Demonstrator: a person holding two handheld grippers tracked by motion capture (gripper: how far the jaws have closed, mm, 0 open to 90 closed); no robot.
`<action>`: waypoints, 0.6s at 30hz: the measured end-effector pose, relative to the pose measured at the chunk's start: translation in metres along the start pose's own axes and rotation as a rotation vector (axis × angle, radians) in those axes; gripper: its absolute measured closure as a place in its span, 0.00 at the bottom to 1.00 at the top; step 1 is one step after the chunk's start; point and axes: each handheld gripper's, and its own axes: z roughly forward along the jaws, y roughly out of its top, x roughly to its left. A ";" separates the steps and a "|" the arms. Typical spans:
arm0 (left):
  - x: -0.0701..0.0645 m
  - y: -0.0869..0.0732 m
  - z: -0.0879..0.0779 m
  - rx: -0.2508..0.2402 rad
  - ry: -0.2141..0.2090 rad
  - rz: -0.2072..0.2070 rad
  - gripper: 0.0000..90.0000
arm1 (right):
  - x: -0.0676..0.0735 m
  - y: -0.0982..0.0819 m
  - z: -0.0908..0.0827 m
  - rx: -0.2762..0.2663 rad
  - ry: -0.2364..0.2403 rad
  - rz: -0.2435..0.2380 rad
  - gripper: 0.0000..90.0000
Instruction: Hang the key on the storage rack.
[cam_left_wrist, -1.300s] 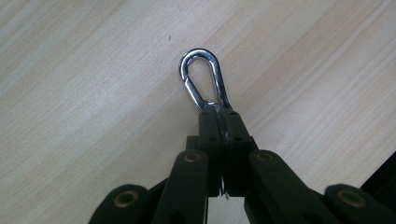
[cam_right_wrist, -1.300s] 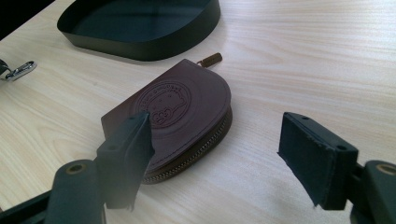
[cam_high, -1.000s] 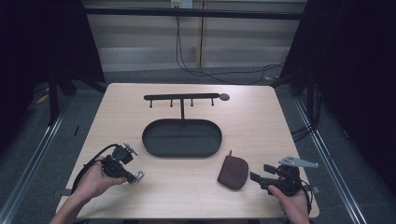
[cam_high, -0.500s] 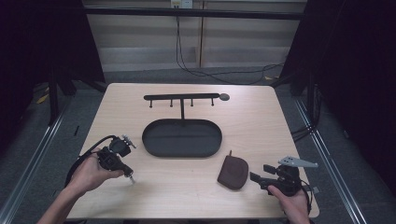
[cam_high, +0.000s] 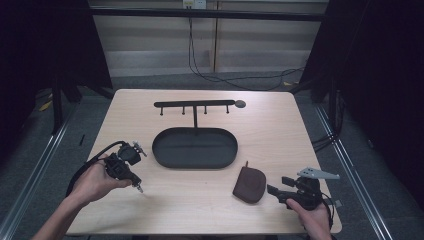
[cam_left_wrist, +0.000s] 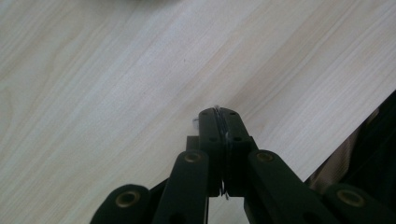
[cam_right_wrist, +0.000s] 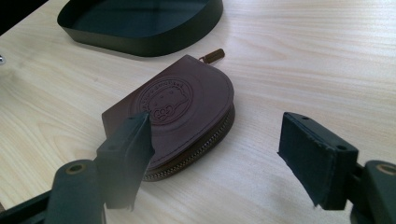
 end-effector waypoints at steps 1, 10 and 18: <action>0.000 0.000 -0.002 -0.004 -0.003 -0.006 0.99 | 0.000 0.000 0.000 0.001 0.002 -0.001 0.28; -0.003 0.008 -0.018 -0.047 -0.025 0.003 0.99 | 0.000 0.000 0.000 0.002 0.006 -0.003 0.28; -0.004 0.016 -0.033 -0.067 -0.014 0.020 0.99 | 0.000 0.000 0.001 0.003 0.006 -0.003 0.28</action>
